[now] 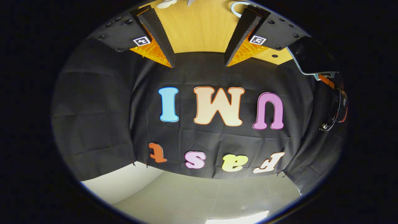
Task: First open the suitcase, pack the skin care products into it, and then close the suitcase.
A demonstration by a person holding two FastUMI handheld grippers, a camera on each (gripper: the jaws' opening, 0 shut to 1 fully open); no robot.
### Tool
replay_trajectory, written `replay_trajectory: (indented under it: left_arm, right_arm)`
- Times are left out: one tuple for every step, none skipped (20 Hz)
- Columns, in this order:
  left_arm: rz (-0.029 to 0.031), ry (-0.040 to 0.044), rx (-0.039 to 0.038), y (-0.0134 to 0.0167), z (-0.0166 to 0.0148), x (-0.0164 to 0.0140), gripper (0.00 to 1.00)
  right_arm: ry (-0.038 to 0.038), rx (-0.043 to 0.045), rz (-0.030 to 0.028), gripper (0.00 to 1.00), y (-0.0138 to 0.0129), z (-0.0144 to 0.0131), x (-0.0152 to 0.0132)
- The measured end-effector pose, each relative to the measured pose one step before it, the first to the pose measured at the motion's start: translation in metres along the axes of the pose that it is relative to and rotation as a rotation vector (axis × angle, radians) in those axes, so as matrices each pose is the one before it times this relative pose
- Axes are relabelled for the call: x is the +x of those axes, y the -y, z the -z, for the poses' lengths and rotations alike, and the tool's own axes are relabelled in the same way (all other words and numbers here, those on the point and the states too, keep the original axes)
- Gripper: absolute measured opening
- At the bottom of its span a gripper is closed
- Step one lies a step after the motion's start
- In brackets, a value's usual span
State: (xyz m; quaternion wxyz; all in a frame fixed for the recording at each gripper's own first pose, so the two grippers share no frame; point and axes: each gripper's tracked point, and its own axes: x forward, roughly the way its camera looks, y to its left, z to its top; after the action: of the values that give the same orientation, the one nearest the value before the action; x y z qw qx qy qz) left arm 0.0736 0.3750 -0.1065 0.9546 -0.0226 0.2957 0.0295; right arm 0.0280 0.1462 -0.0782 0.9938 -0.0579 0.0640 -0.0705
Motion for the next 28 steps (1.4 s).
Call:
replay_trajectory:
  left_arm:
    - [-0.01647, -0.00145, -0.00685, -0.01256, 0.00349, 0.00446, 0.0]
    - [-0.01595, -0.01154, -0.00451, -0.01263, 0.00417, 0.00369, 0.0]
    - [-0.0186, -0.01292, -0.00518, -0.0122, 0.00706, 0.00405, 0.0]
    - [-0.01147, -0.00595, -0.00565, -0.01054, 0.0052, 0.00322, 0.0]
    - [-0.00989, -0.00994, -0.00794, -0.00936, 0.00429, 0.00462, 0.0]
    - [-0.00953, -0.01274, -0.01302, -0.00891, 0.00458, 0.00719, 0.0]
    - [-0.0229, -0.01321, -0.01539, -0.01079, 0.0069, 0.00468, 0.0]
    - [-0.01517, -0.01544, -0.00745, -0.01168, 0.00779, 0.00793, 0.0]
    - [-0.01103, -0.01183, -0.01232, -0.00908, 0.00679, 0.00795, 0.0]
    - [-0.01907, -0.0131, -0.01593, -0.00984, 0.00771, 0.00519, 0.0]
    - [-0.01426, -0.01516, -0.0113, -0.00985, 0.006, 0.00553, 0.0]
    - [0.00744, -0.01172, -0.02755, -0.00409, 0.00651, 0.00357, 0.0]
    - [0.00798, -0.01731, -0.02887, -0.00182, 0.00515, 0.00382, 0.0]
    - [-0.00269, -0.02016, -0.01489, -0.00425, 0.00676, 0.00404, 0.0]
    - [-0.00571, -0.0212, -0.00628, -0.00483, 0.00667, 0.0042, 0.0]
    - [-0.00917, -0.01121, -0.00506, -0.00479, 0.00652, 0.01004, 0.0]
    - [-0.01083, -0.01396, -0.00077, -0.0052, 0.00709, 0.00652, 0.0]
    - [-0.00288, -0.01192, -0.00932, -0.00475, 0.00522, 0.00545, 0.0]
    - [-0.00697, -0.01239, -0.01221, -0.00497, 0.00619, 0.00505, 0.0]
    - [-0.00332, -0.01213, -0.013, -0.00402, 0.00472, 0.00466, 0.0]
    - [-0.00241, -0.0072, -0.0138, -0.00399, 0.00406, 0.00476, 0.0]
    - [0.00064, -0.00757, -0.01266, -0.00126, 0.00378, 0.00335, 0.0]
    - [-0.00171, 0.00021, -0.01245, -0.00169, 0.00362, 0.00404, 0.0]
    - [-0.00572, 0.00736, 0.0033, -0.00249, 0.00111, 0.00418, 0.0]
    - [-0.04023, 0.01658, 0.00562, -0.00755, 0.00162, 0.00474, 0.0]
    - [-0.05455, 0.05039, 0.02153, -0.00778, -0.0054, 0.00074, 0.07]
    - [-0.04314, 0.05373, 0.02147, -0.00853, -0.00843, 0.00056, 0.25]
    - [-0.02989, 0.04716, 0.01076, -0.0059, -0.00811, -0.00361, 0.44]
  right_arm:
    - [0.00816, -0.00743, 0.002, 0.99, -0.00302, -0.00208, -0.00099]
    - [0.00747, -0.0073, 0.00244, 0.99, -0.00216, -0.00259, -0.00109]
    - [0.00233, -0.00417, 0.00039, 0.99, -0.00256, -0.00243, -0.00032]
    - [-0.00088, -0.00071, 0.00091, 0.99, -0.00167, 0.00025, 0.00006]
    - [-0.00128, 0.00142, 0.00364, 0.99, -0.00061, -0.00084, -0.00076]
    - [-0.00499, 0.0004, 0.00486, 0.99, -0.00008, 0.00036, 0.00023]
    - [-0.0053, -0.00213, 0.0077, 0.99, 0.00093, 0.00301, 0.00065]
    - [-0.00497, -0.00437, 0.00676, 0.99, 0.00118, 0.00147, -0.00014]
    - [-0.00628, -0.00358, 0.00461, 0.99, 0.00075, 0.00144, -0.00084]
    - [-0.0039, -0.00299, 0.00299, 0.99, 0.00017, 0.00196, 0.00003]
    - [-0.00328, -0.00431, 0.00436, 0.99, 0.00097, 0.00029, 0.00039]
    - [-0.00402, -0.0027, 0.00365, 0.99, 0.00122, 0.00128, -0.00083]
    - [-0.0038, 0.00092, 0.00203, 0.99, 0.00019, 0.00042, -0.00047]
    - [-0.0043, 0.00298, 0.00032, 0.99, -0.00014, 0.00145, 0.00013]
    - [-0.00655, 0.00259, -0.00171, 1.0, -0.00086, 0.00178, 0.00044]
    - [-0.00616, 0.00093, -0.00055, 0.99, -0.00029, 0.00215, -0.00035]
    - [-0.00374, -0.00045, -0.00165, 1.0, -0.00014, 0.00024, -0.00086]
    - [-0.0021, -0.00248, -0.00012, 1.0, 0.0002, 0.00064, 0.0001]
    - [-0.00064, -0.00426, 0.00292, 0.99, 0.00182, 0.0002, -0.00114]
    - [-0.00138, -0.00296, 0.00351, 0.99, 0.00221, 0.00135, -0.0017]
    - [-0.00348, -0.00077, 0.00357, 0.99, 0.00251, 0.00013, -0.00156]
    - [-0.00316, 0.00046, 0.00595, 0.99, 0.00364, 0.00062, -0.00112]
    - [-0.00215, 0.00121, 0.00703, 0.99, 0.00394, -0.00043, -0.00106]
    - [-0.00084, 0.00196, 0.00612, 0.99, 0.00369, -0.0005, -0.00048]
    - [0.00128, 0.00123, 0.00768, 0.99, 0.00426, -0.00001, -0.00205]
    - [0.00039, -0.00004, 0.00692, 0.99, 0.00472, -0.00041, -0.00141]
    - [0.00166, 0.0005, 0.00489, 0.99, 0.00392, -0.00068, -0.00093]
    - [0.00077, 0.00027, 0.00106, 0.99, 0.00335, 0.00039, 0.00026]
